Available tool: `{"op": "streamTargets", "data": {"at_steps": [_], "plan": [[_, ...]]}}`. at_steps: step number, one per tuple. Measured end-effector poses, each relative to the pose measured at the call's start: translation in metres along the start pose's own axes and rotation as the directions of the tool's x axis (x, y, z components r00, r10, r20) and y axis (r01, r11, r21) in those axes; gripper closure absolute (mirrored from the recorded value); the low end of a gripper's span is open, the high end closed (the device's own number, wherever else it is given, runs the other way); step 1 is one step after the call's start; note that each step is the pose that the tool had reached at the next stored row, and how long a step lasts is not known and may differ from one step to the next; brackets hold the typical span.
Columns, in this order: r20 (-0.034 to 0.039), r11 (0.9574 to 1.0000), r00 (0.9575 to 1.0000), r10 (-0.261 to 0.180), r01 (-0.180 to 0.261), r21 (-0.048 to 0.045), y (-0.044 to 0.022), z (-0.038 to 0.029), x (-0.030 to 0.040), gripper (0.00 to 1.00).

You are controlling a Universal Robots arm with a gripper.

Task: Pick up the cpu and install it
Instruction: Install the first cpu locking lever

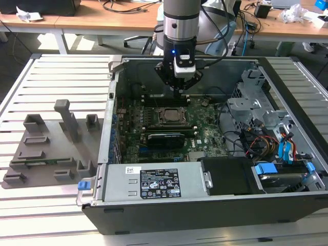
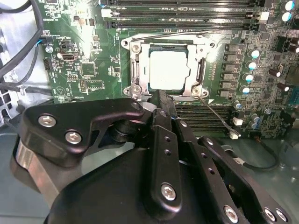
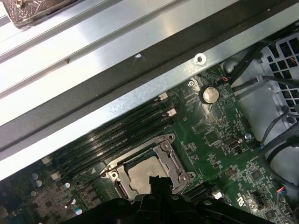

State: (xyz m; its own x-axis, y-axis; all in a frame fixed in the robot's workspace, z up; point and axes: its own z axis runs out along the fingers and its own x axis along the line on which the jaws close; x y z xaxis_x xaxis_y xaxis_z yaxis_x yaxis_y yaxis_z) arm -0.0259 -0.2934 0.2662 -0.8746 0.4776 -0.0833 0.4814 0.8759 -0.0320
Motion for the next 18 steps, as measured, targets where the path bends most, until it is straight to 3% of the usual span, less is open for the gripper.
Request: {"op": "streamTargets", "data": {"at_steps": [11,18], "plan": [[0.0024,0.9977,0.9977,-0.068,0.068,-0.0056,-0.0001,-0.0015,-0.0001,0.89],[0.0051,0.9909,0.991,-0.134,0.134,-0.0108,-0.0001,-0.0034,-0.0003,0.89]]}}
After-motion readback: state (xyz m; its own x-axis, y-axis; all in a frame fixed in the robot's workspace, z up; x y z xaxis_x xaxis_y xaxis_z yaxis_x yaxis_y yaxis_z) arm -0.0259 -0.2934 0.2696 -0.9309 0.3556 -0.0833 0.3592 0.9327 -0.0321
